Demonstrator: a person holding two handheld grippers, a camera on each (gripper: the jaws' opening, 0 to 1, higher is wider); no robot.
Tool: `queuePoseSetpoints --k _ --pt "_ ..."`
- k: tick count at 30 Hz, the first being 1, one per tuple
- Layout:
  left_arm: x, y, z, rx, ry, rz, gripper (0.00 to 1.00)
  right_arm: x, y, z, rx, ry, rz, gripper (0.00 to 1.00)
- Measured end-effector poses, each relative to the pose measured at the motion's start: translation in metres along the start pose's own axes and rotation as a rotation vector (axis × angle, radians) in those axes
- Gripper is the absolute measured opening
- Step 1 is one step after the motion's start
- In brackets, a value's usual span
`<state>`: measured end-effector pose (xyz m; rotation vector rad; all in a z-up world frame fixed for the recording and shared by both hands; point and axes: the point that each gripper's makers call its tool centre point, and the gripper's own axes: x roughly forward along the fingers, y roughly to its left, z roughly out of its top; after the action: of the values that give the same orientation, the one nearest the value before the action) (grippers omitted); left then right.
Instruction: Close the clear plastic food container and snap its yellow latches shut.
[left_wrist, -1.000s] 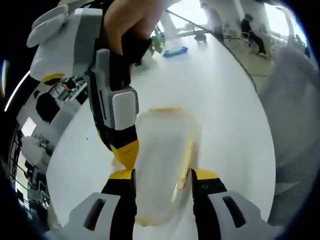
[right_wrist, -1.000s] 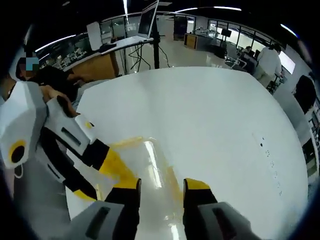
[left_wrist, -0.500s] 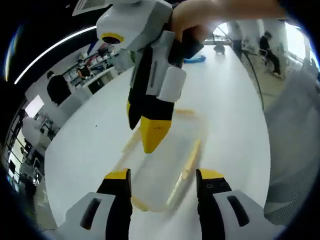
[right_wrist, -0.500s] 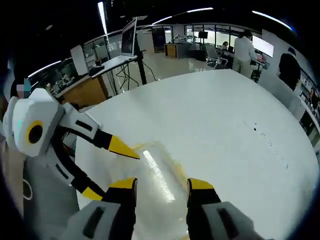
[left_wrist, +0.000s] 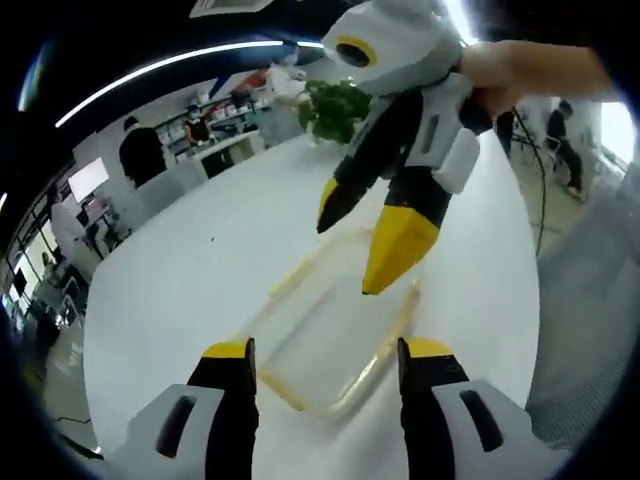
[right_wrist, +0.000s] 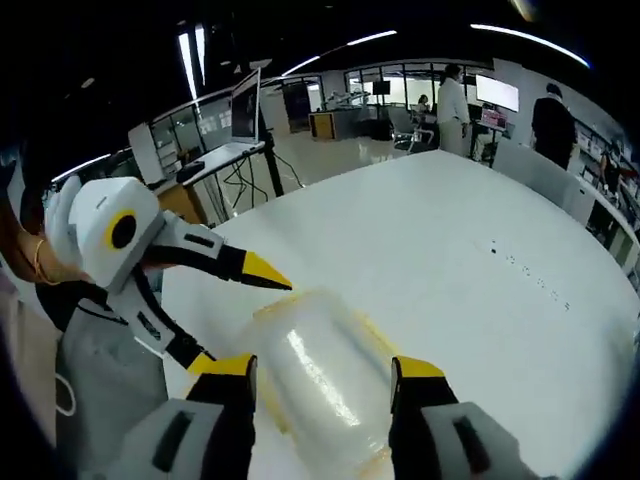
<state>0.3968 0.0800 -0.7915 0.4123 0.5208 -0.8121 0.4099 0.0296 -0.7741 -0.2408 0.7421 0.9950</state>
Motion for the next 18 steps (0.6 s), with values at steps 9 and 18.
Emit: queuePoseSetpoints --k 9,18 --pt "-0.003 0.008 0.007 -0.092 -0.046 0.014 0.6 -0.012 -0.002 -0.013 0.056 -0.072 -0.029 0.6" --pt "-0.004 0.013 0.004 -0.094 -0.045 0.016 0.61 -0.019 -0.009 -0.03 0.088 -0.078 -0.062 0.6"
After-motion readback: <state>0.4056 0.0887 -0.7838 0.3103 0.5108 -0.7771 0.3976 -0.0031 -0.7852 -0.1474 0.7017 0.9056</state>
